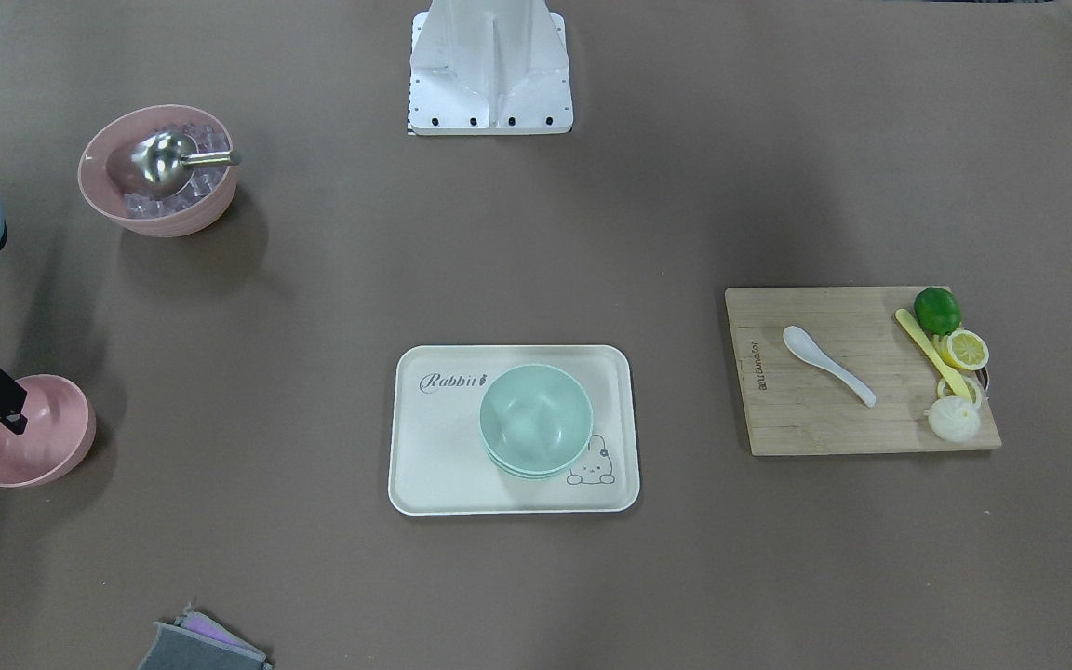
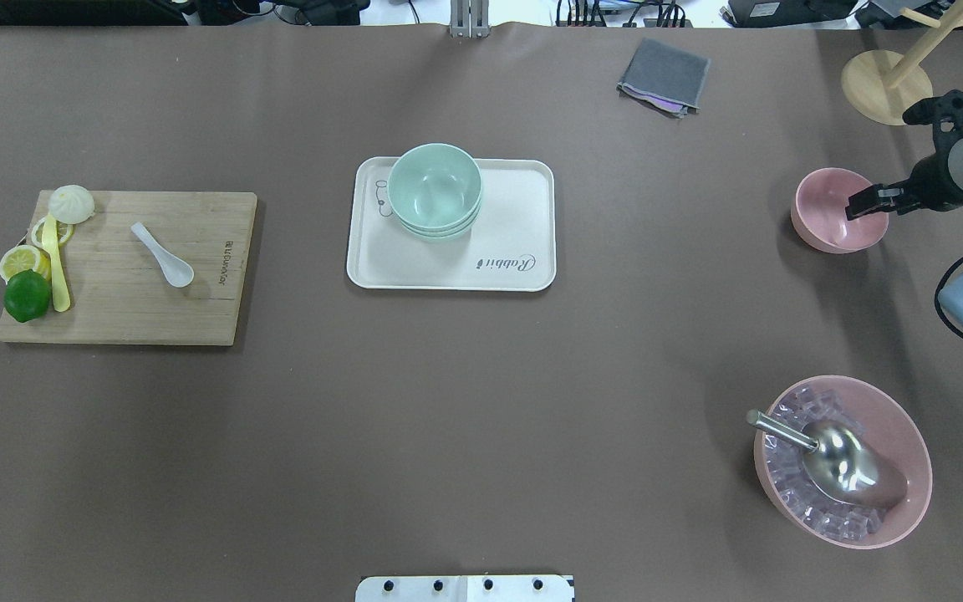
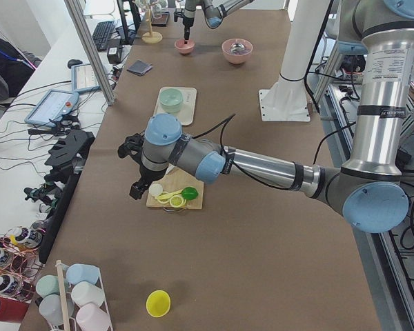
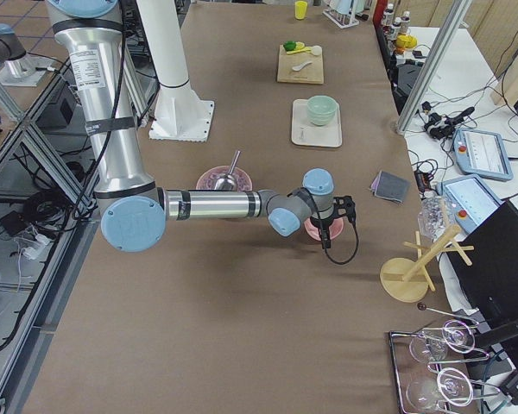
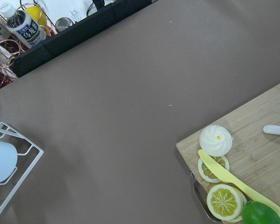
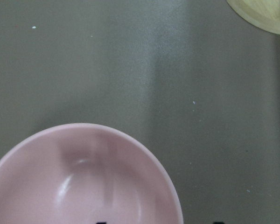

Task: Stack pink bowl on green and place spoon
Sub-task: 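Reach the right gripper to the pink bowl and grasp its rim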

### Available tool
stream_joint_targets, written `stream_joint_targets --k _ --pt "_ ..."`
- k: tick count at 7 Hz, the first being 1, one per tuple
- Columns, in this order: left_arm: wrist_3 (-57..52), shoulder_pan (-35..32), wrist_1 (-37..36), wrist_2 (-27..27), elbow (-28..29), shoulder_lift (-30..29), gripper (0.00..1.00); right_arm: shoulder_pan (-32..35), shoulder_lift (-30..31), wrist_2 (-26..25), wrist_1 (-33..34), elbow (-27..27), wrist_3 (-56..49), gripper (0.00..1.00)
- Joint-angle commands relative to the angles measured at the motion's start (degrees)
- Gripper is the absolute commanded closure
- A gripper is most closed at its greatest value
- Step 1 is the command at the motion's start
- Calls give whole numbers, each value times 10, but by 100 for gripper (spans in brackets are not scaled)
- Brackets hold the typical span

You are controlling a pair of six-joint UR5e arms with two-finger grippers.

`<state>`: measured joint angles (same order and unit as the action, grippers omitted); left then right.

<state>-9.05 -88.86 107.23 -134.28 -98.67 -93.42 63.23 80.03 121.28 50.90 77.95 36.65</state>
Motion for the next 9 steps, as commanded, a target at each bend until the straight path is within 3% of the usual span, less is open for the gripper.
stream_joint_targets --k 1,5,7,9 --pt "-1 0 0 0 -1 0 2 6 3 2 -1 4 0 100" --pt "0 1 0 0 1 1 2 12 -10 0 -1 20 -3 100" --pt "0 2 -1 0 1 1 2 8 -57 -1 1 60 23 100" --pt "0 4 -1 0 1 2 2 -54 -128 -25 2 80 213 100"
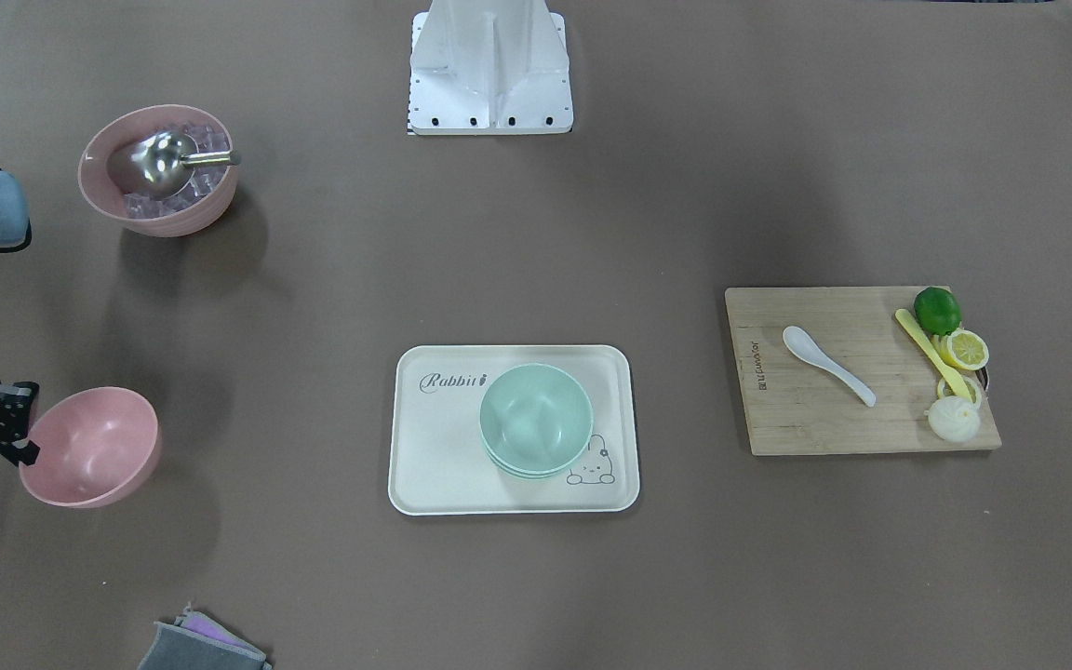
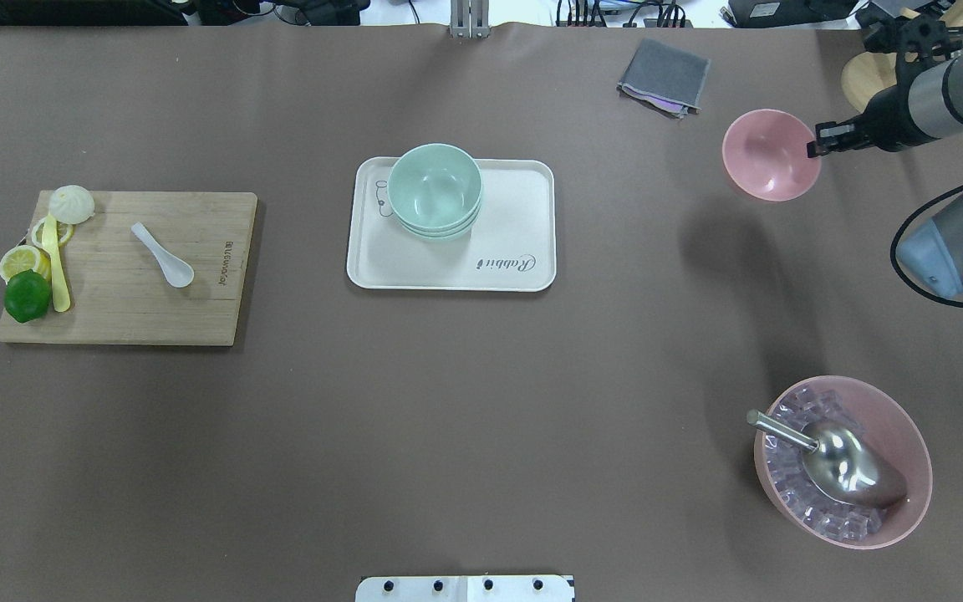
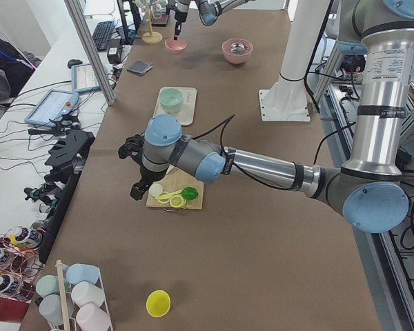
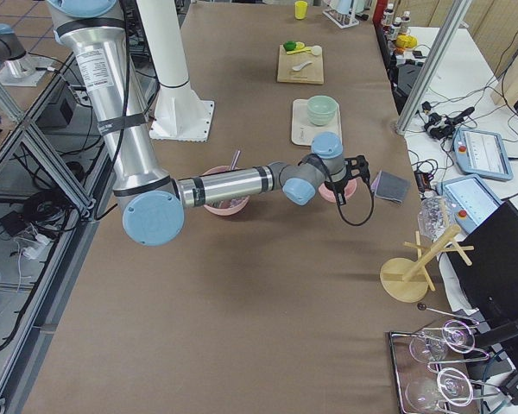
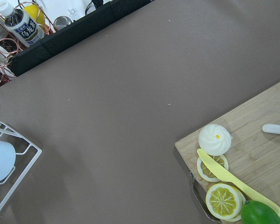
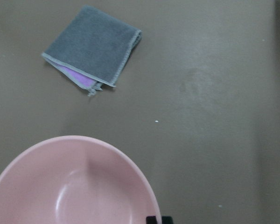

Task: Stack pink bowl on green and place spoon
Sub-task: 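Carry the pink bowl with the right gripper over the green bowls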

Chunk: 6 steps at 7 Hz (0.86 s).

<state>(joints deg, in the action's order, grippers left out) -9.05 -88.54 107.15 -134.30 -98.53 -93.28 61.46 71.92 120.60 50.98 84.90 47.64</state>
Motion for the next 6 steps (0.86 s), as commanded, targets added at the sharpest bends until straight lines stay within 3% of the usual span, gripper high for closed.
stream_joint_targets --k 1,2,4,6 --pt "0 1 0 0 1 2 2 -95 -90 -82 6 11 181 100" --pt "0 1 0 0 1 2 2 -130 -135 -119 59 13 223 100" --pt "-1 1 0 0 1 5 2 -159 -256 -126 256 20 250 100" --pt "-1 1 1 0 1 11 2 -201 -339 -166 301 -28 293 100"
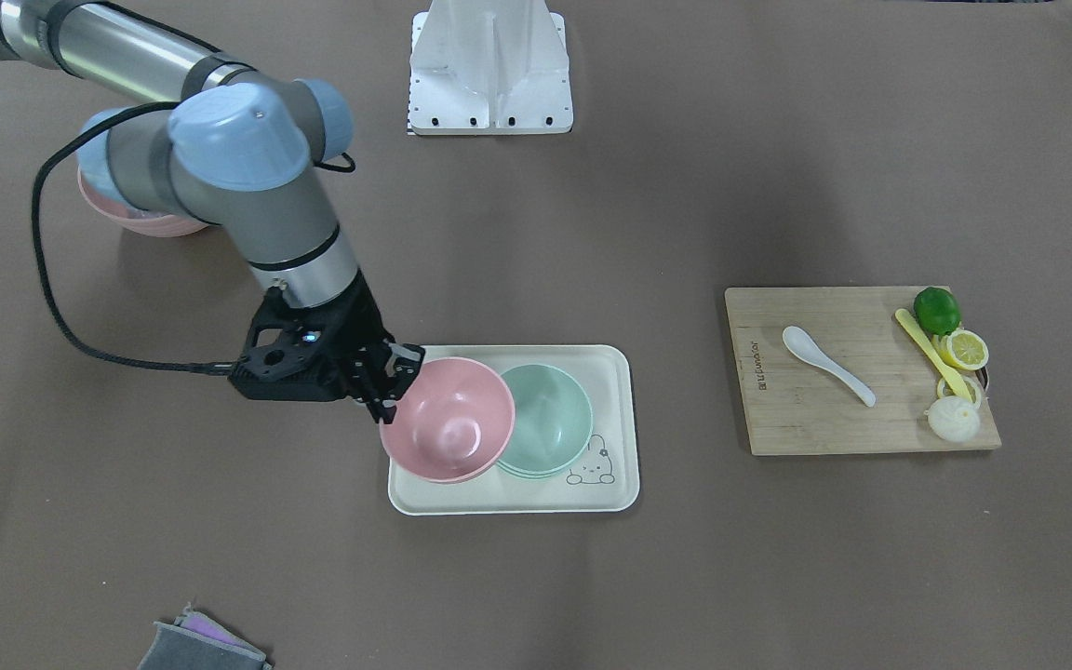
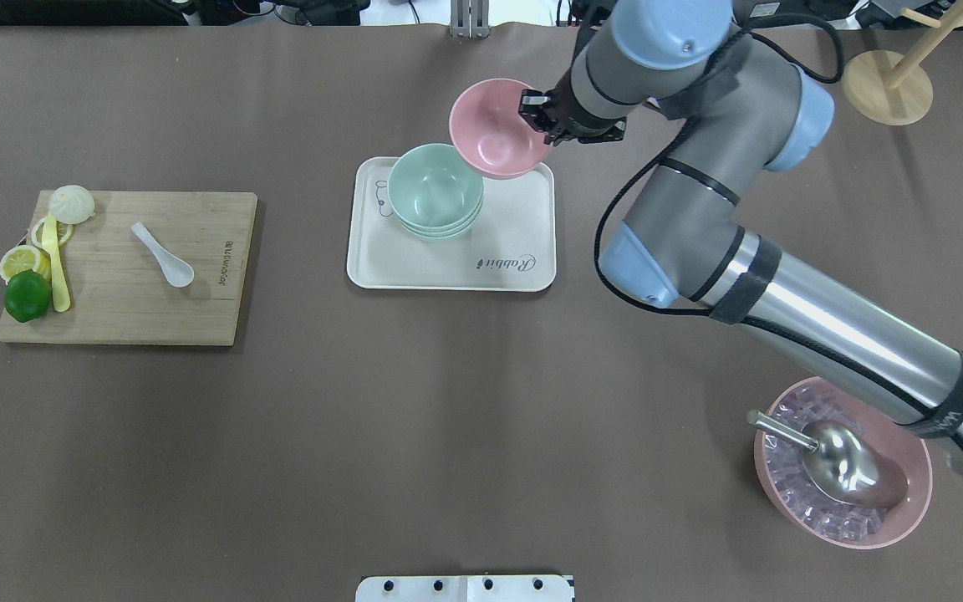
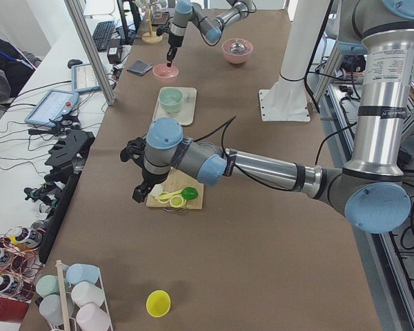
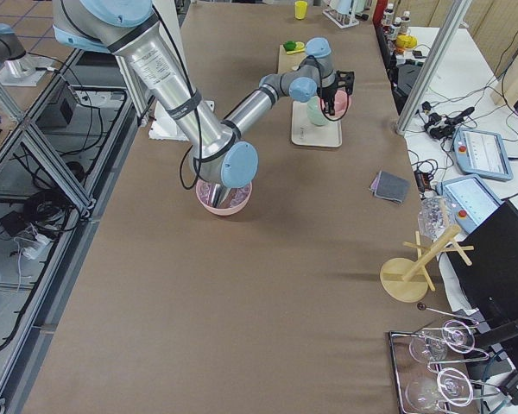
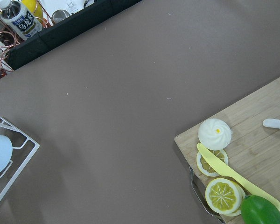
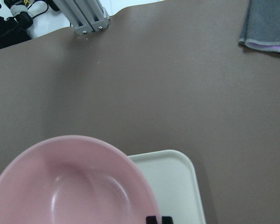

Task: Stack pink bowl on green and place spoon
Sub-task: 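Carry the pink bowl with the right gripper over the green bowls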

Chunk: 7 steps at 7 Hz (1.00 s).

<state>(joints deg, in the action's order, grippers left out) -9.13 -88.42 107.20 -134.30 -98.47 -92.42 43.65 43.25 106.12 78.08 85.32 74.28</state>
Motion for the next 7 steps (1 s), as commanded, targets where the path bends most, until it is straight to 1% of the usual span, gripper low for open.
stream_joint_targets --k 1,2,5,7 --pt "0 0 0 0 0 2 2 -41 -92 -31 31 -89 38 100" --pt "0 0 0 0 1 2 2 -55 -98 -53 31 -105 38 100" --pt "0 0 0 0 1 2 2 -65 -92 -56 31 -131 31 100" --pt "1 0 -1 0 1 2 2 -66 -91 -56 31 -131 30 100"
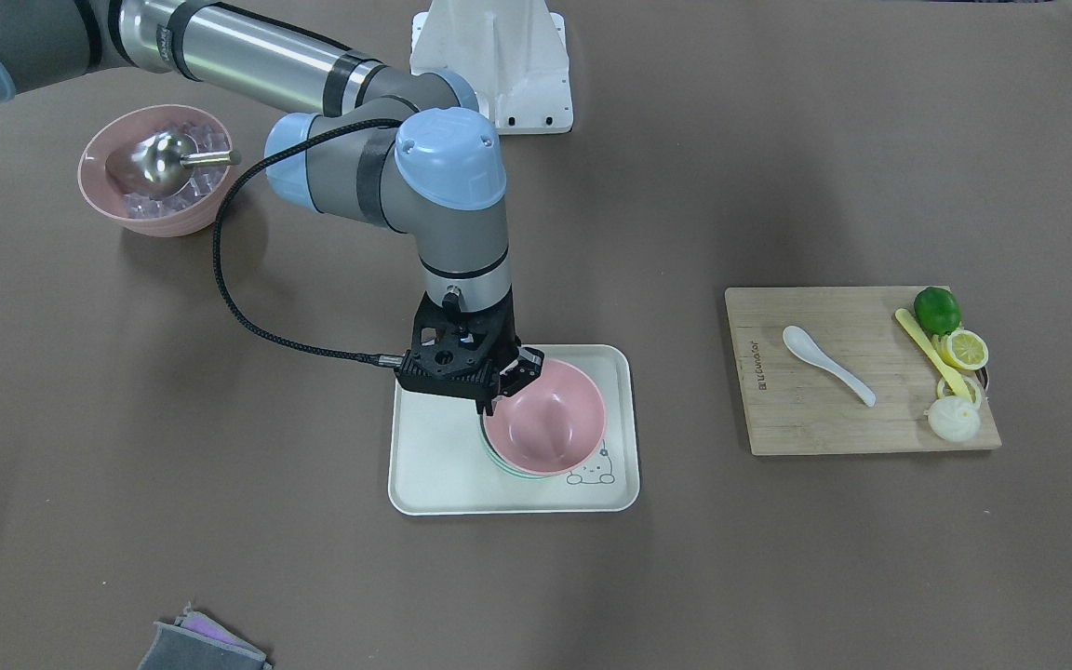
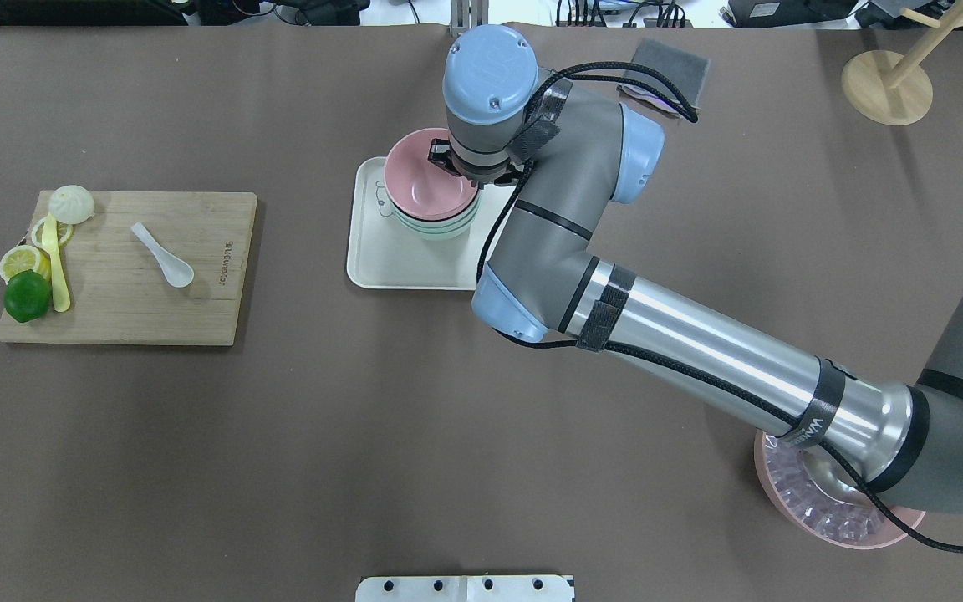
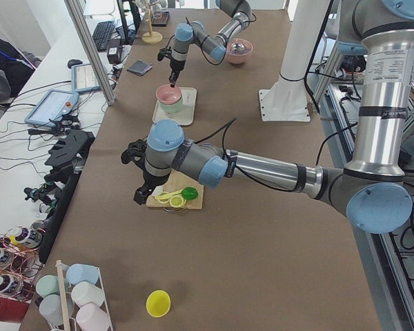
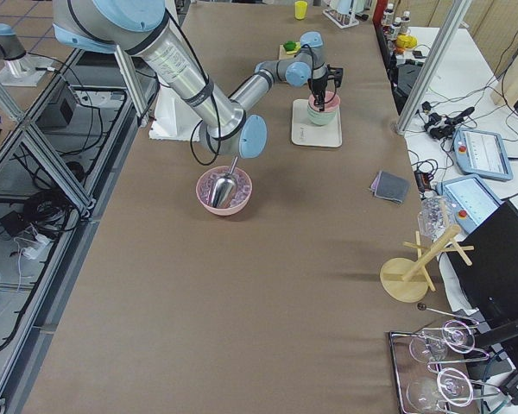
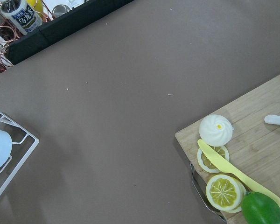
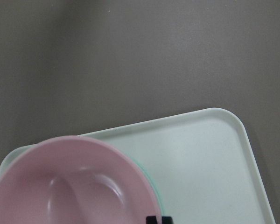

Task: Stack pink bowl on green and place spoon
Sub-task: 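Lower the pink bowl onto the green bowls and open the right gripper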

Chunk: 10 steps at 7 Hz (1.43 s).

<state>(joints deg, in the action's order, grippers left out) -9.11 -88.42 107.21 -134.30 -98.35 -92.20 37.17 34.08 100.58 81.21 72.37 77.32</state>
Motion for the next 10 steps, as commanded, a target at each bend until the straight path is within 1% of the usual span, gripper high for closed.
stream_joint_targets --k 1,3,4,5,6,7,8,9,10 --pt "1 1 -1 0 0 0 2 -3 2 0 0 -1 -1 100" --pt "1 1 0 0 0 0 2 -7 5 0 0 -1 -3 100" --pt "1 1 -1 0 0 0 2 -7 5 0 -1 -1 -2 90" --pt "1 1 0 0 0 0 2 -6 5 -1 -3 0 4 11" --pt "-1 1 -1 -1 0 -1 2 -5 5 -2 -2 5 -2 0" --pt "0 2 -1 -1 -1 -2 2 8 5 17 -1 8 -17 0" --pt "62 17 -2 0 -2 -8 2 34 16 53 -1 20 -30 0" --pt "202 52 21 3 -10 -11 2 62 52 81 -2 61 -64 0" --pt "349 82 67 22 -9 -22 2 97 129 93 -3 141 -138 0"
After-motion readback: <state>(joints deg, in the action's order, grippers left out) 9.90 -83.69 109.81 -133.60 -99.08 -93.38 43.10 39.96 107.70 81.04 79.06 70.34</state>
